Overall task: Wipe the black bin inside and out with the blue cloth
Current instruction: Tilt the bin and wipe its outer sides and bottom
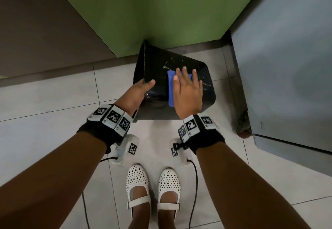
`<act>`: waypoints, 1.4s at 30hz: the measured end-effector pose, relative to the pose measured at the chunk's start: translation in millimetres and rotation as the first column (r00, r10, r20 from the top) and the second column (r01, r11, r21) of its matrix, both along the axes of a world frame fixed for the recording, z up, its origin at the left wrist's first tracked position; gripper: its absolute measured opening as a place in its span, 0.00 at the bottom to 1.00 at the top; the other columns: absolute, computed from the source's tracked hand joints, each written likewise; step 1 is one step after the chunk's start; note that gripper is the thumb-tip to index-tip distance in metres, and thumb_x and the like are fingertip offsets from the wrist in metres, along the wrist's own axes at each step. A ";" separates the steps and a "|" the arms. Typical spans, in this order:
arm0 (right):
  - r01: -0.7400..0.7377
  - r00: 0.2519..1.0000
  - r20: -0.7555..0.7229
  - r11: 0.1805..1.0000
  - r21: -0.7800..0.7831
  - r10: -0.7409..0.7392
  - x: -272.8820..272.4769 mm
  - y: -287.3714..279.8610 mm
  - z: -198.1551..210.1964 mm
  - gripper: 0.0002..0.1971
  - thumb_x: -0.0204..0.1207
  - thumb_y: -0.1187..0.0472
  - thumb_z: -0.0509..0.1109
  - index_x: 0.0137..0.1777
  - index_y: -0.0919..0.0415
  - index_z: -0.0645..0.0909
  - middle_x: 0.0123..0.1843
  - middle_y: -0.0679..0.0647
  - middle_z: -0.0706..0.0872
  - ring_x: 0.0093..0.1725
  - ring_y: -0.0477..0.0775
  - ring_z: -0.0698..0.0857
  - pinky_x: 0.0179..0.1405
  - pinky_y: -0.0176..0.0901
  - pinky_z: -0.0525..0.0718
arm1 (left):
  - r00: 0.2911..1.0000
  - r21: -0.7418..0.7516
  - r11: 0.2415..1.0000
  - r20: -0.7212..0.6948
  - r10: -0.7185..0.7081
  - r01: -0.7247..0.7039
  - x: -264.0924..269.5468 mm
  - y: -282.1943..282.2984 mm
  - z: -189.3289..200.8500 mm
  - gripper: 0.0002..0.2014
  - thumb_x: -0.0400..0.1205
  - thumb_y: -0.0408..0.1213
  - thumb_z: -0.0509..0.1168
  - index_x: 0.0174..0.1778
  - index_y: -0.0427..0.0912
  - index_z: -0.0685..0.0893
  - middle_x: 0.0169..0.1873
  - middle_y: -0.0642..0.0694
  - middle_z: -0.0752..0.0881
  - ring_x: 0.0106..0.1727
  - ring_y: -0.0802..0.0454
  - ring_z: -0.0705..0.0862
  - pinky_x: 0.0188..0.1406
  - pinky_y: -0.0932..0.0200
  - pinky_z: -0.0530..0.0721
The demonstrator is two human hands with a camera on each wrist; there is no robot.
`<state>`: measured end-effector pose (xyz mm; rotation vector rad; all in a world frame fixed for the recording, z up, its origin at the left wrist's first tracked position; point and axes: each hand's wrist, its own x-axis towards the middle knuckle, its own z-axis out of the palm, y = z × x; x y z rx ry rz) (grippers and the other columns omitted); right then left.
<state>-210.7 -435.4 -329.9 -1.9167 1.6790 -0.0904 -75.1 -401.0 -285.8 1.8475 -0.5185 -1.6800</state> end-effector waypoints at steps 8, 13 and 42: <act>-0.160 0.984 -0.095 0.984 -0.072 0.153 40.4 52.4 3.6 0.30 0.82 0.47 0.40 0.77 0.60 0.68 0.79 0.58 0.70 0.80 0.62 0.65 0.78 0.60 0.58 | 0.967 -0.114 0.993 0.253 -0.008 0.038 -2.4 10.8 -18.8 0.24 0.87 0.50 0.43 0.65 0.39 0.76 0.63 0.39 0.81 0.66 0.47 0.79 0.74 0.45 0.71; -0.102 0.988 -0.109 0.994 0.036 0.105 37.4 31.6 -9.5 0.27 0.86 0.47 0.42 0.83 0.51 0.47 0.85 0.53 0.42 0.84 0.57 0.38 0.81 0.58 0.38 | 0.949 -0.140 0.990 0.314 0.030 0.015 -4.0 14.1 -27.6 0.21 0.87 0.47 0.46 0.62 0.37 0.77 0.60 0.37 0.82 0.63 0.43 0.80 0.71 0.43 0.74; 0.070 0.980 -0.193 0.985 0.158 -0.039 -13.2 17.9 -24.1 0.26 0.85 0.45 0.46 0.82 0.42 0.48 0.85 0.46 0.48 0.83 0.57 0.49 0.78 0.59 0.53 | 0.952 -0.042 0.999 0.306 0.022 -0.009 0.0 13.8 -27.5 0.24 0.87 0.48 0.43 0.74 0.40 0.68 0.74 0.42 0.73 0.76 0.46 0.69 0.78 0.54 0.64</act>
